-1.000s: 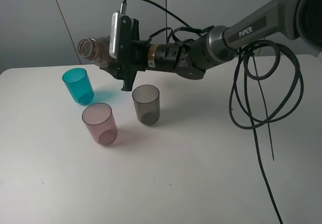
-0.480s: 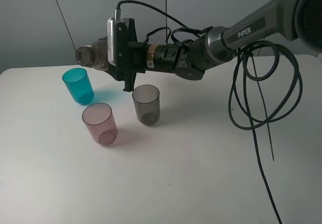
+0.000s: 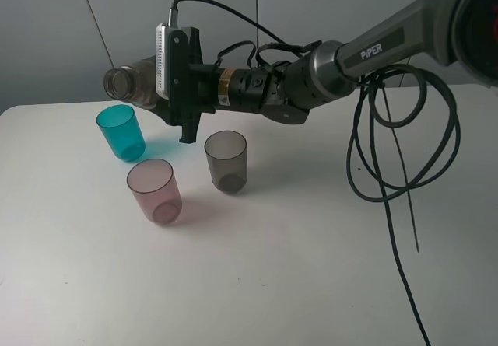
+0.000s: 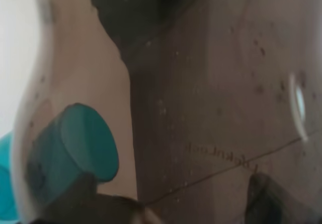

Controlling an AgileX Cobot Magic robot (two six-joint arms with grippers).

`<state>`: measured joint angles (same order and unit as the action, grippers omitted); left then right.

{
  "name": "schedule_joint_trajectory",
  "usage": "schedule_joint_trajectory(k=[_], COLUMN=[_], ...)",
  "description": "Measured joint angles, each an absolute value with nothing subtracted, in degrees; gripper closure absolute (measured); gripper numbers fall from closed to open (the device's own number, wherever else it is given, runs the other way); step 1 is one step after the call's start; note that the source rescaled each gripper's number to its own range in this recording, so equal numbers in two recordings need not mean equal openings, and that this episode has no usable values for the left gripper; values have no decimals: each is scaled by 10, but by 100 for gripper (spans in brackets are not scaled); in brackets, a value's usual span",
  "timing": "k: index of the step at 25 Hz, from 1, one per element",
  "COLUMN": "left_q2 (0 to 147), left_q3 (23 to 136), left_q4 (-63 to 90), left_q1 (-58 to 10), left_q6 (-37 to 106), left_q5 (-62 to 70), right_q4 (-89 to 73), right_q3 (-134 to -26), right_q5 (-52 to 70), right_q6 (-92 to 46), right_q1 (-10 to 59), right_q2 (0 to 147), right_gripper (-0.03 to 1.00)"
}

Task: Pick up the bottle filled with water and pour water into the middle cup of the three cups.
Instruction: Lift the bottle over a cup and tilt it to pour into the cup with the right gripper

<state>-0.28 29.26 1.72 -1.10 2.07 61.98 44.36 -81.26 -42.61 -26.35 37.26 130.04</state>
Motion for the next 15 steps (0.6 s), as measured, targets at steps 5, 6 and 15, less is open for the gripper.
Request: schedule_joint_trajectory(k=[5, 6, 15], left_q2=[-3, -3, -3], left_q3=[293, 293, 293], left_q4=[17, 17, 17], left_q1=[-11, -11, -11], left_q6=[21, 21, 21], left_q5=[620, 620, 620], right_q4=[444, 444, 445], right_q3=[-813, -813, -839], right_q5=[-422, -420, -422], right_q6=[-262, -261, -236], right_q1=[373, 373, 373], right_q2=[1300, 1301, 1328], right_gripper=[97, 97, 97])
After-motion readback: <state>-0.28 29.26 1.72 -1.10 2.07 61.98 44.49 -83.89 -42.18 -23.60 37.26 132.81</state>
